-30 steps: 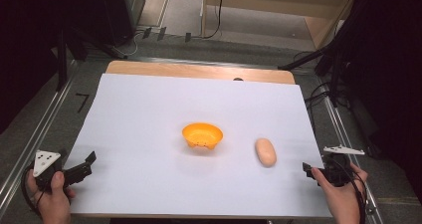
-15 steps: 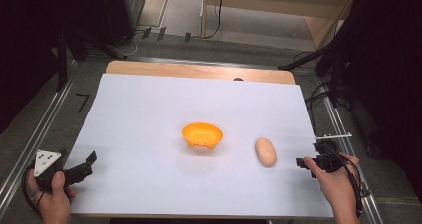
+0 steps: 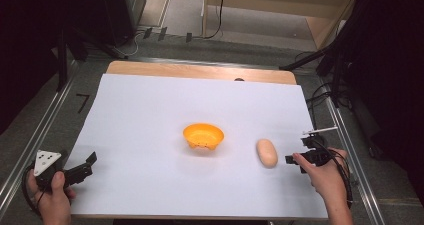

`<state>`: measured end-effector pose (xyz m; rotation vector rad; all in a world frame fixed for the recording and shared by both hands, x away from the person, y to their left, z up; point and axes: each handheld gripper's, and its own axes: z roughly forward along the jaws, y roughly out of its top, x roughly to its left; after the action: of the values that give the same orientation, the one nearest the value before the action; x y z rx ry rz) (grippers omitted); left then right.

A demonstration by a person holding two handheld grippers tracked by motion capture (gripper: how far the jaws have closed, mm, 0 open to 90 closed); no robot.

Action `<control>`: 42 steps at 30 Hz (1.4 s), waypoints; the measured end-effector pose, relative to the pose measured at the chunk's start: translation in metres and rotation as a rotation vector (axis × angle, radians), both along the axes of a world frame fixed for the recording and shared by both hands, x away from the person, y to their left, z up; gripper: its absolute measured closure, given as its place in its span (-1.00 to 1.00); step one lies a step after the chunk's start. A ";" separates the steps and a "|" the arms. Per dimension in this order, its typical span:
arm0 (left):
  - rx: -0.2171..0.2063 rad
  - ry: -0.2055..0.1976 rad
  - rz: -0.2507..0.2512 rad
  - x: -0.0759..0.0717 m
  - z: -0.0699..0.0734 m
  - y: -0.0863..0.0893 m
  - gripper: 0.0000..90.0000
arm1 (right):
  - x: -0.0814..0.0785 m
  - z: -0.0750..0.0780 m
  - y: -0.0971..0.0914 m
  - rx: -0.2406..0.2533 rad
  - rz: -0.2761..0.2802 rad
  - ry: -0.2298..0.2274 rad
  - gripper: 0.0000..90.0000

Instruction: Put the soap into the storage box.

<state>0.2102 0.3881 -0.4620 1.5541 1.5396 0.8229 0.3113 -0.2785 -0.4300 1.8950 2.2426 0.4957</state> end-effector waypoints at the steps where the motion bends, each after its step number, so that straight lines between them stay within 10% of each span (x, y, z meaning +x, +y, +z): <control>1: 0.000 0.001 0.000 0.000 0.000 0.000 -0.85 | 0.001 0.000 0.003 0.004 -0.002 0.001 -0.61; 21: 0.005 0.015 -0.002 0.001 0.000 0.000 -0.85 | 0.017 0.015 0.049 0.048 0.044 0.007 -0.69; 42: 0.005 0.015 -0.003 0.002 0.000 0.000 -0.85 | 0.034 -0.006 0.089 -0.004 0.041 0.079 -0.61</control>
<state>0.2118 0.3882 -0.4621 1.5692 1.5464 0.8152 0.3454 -0.1896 -0.4356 1.9020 2.3337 0.4292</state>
